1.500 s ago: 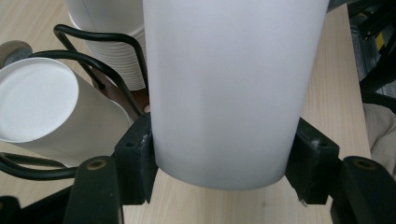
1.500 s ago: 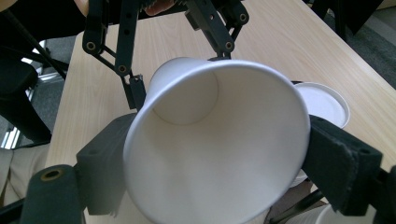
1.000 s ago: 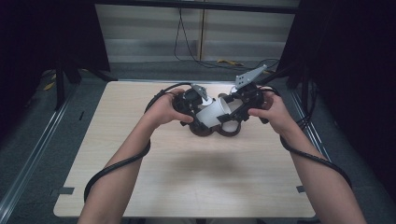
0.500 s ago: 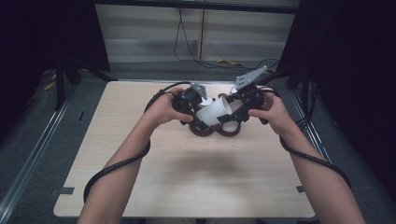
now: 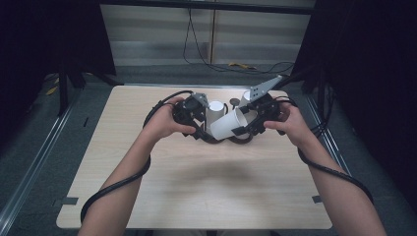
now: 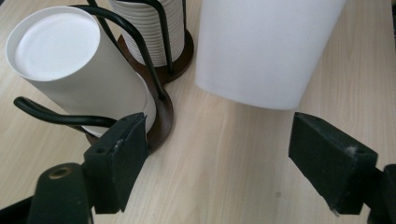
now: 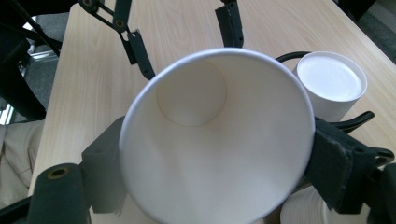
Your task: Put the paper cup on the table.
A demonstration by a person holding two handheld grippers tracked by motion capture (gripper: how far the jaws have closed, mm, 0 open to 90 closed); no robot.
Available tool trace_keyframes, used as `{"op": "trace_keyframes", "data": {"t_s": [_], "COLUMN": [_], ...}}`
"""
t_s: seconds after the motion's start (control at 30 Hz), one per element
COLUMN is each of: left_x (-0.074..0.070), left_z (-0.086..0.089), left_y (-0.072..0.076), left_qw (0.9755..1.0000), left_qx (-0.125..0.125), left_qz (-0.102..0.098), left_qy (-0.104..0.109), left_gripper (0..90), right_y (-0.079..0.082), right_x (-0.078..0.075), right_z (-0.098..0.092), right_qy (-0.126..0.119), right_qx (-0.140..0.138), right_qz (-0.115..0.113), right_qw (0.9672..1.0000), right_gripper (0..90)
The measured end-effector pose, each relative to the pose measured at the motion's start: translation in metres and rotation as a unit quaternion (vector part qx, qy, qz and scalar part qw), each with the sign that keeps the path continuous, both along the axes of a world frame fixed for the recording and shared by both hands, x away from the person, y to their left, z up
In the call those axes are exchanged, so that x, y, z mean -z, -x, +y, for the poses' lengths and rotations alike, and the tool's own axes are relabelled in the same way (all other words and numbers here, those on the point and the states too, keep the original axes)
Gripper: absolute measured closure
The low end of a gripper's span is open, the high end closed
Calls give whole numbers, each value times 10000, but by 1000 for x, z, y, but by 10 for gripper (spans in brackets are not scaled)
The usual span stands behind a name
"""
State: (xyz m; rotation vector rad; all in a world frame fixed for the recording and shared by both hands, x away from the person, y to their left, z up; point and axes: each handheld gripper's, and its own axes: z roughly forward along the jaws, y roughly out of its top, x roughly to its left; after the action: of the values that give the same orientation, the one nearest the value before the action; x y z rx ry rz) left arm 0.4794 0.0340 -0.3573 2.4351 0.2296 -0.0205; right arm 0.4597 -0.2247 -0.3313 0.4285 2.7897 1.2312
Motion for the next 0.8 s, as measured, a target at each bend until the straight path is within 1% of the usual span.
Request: {"op": "trace_keyframes", "data": {"t_s": [0.03, 0.2, 0.27, 0.33, 0.4, 0.43, 0.5, 0.57, 0.67, 0.7, 0.77, 0.8], "left_x": [3, 13, 17, 19, 22, 24, 27, 30, 34, 36, 40, 42], "left_z": [2, 7, 9, 11, 13, 14, 16, 17, 17, 17, 17, 18], "left_y": [2, 6, 8, 10, 12, 12, 14, 16, 18, 19, 20, 21], "left_qw": [10000, 9999, 9999, 9999, 9997, 9997, 9998, 9998, 9996, 9996, 9996, 9995], "left_qx": [-25, -111, -118, -150, -214, -218, -203, -212, -273, -274, -275, -294], "left_qz": [26, 29, 29, 30, 53, 63, 16, 16, 36, 30, 35, 42], "left_qy": [49, 36, -16, 1, 82, 64, -4, -28, -20, -35, -74, -53], "left_gripper": [194, 187, 185, 184, 183, 182, 179, 176, 174, 173, 173, 173], "right_y": [1, 5, 7, 9, 10, 11, 12, 14, 16, 18, 18, 19], "right_x": [1, 12, 15, 18, 21, 22, 26, 29, 32, 36, 37, 38], "right_z": [0, -2, -3, -4, -5, -5, -6, -6, -6, -6, -6, -5], "right_qy": [-1, 68, 103, 122, 188, 234, 313, 324, 392, 467, 516, 529], "right_qx": [-8, 22, -4, -2, 34, 51, 75, 88, 82, 69, 79, 67], "right_qz": [-19, 24, 17, 25, 7, -7, -2, 38, 15, 36, 48, 47], "right_qw": [10000, 10000, 9999, 9999, 9998, 9997, 9995, 9994, 9992, 9989, 9986, 9986], "right_gripper": [188, 188, 188, 188, 187, 188, 187, 187, 187, 187, 187, 187]}}
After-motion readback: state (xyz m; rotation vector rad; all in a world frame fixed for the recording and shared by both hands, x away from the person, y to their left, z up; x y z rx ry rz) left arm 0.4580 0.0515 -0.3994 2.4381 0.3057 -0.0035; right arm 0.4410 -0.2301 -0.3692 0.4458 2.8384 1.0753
